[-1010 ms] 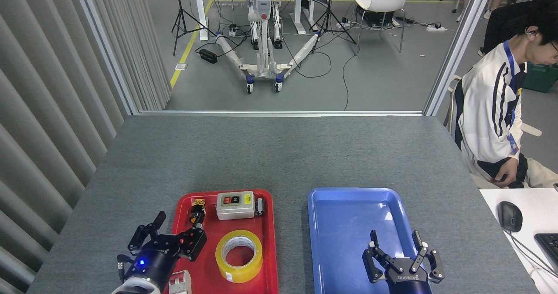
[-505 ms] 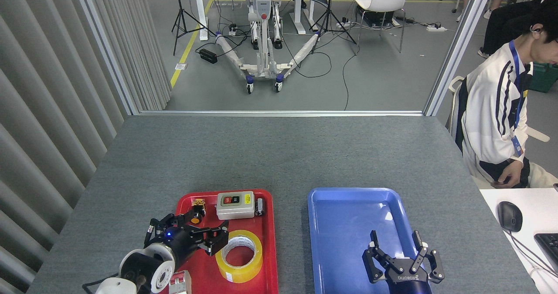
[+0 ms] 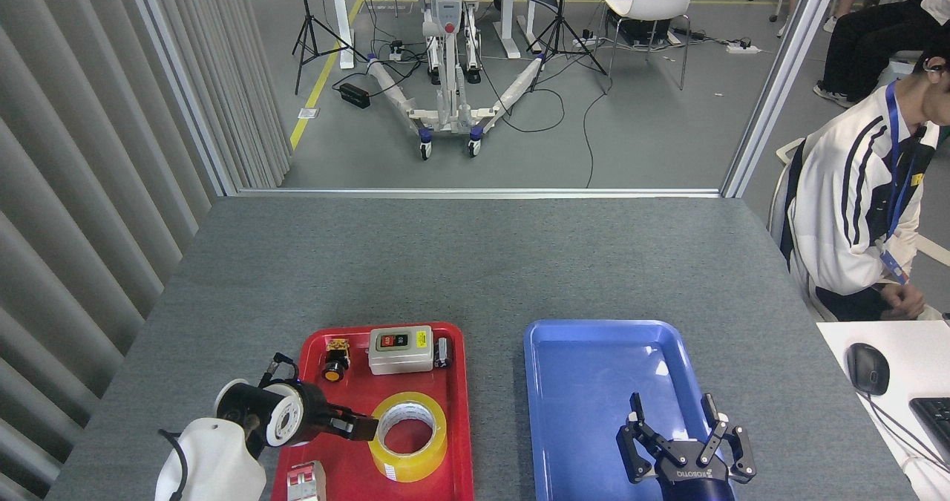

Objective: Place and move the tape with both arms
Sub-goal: 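Grasp the yellow tape roll with the left gripper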

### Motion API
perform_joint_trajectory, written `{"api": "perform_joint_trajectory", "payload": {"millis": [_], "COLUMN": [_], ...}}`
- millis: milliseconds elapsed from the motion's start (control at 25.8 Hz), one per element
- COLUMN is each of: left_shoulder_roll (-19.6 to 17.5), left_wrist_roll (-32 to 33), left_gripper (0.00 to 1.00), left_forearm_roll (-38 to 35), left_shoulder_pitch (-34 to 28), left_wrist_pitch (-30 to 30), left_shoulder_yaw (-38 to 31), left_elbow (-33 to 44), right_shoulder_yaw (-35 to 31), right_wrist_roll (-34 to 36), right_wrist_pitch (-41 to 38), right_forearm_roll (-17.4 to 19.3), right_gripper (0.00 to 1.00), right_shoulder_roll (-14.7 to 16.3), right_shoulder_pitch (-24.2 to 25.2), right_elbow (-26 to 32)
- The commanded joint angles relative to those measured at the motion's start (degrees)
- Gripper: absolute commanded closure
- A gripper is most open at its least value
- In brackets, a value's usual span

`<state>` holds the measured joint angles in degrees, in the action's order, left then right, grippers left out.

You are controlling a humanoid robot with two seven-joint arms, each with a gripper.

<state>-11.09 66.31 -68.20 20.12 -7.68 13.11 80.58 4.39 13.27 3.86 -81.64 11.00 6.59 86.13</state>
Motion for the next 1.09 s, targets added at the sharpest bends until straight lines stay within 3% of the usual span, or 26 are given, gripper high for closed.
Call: {"api": "perform_joint_trajectory", "payload": {"millis": [0, 427, 544, 621, 738, 816, 893, 1049], "left_shoulder_roll": [0.81, 3.0, 3.8, 4.41, 4.94, 4.94, 4.94, 4.94], "left_wrist_roll": [1.71, 1.71, 1.63, 1.71, 1.89, 2.42, 2.51, 2.33], "left_gripper": [0.0, 0.01, 0.21, 0.24, 0.45, 0.66, 1.0, 1.0], "left_forearm_roll": [0.0, 0.09, 0.09, 0.09, 0.0, 0.0, 0.0, 2.11], "left_shoulder_pitch": [1.77, 2.82, 3.0, 4.05, 5.11, 5.72, 5.81, 5.63], "left_wrist_pitch": [-0.05, 0.13, 0.04, 0.04, -0.05, -0.49, -0.84, -1.9], "left_shoulder_yaw": [0.33, 3.67, 4.03, 4.11, 4.2, 4.73, 5.52, 4.73], "left_elbow": [-2.01, -3.68, -5.52, -7.02, -10.0, -11.32, -11.06, -10.36], "right_shoulder_yaw": [0.0, 0.0, 0.0, 0.0, 0.0, 0.0, 0.0, 0.0], "right_wrist_roll": [0.0, 0.09, 0.09, 0.09, 0.09, 0.17, 0.17, 0.26], "right_wrist_pitch": [0.01, 0.01, 0.01, 0.01, 0.01, 0.01, 0.01, 0.01], "right_forearm_roll": [-0.01, -0.01, 0.08, 0.08, 0.08, 0.08, 0.08, 0.08], "right_gripper": [0.01, 0.01, 0.01, 0.01, 0.01, 0.01, 0.01, 0.01], "right_shoulder_roll": [-0.01, 0.07, 0.07, 0.07, 0.07, 0.07, -0.01, 0.07], "right_shoulder_pitch": [0.0, 0.0, 0.0, 0.18, 0.26, 0.35, 0.7, 0.88], "right_elbow": [0.0, 0.0, 0.0, 0.0, 0.0, 0.0, 0.09, 0.09]}}
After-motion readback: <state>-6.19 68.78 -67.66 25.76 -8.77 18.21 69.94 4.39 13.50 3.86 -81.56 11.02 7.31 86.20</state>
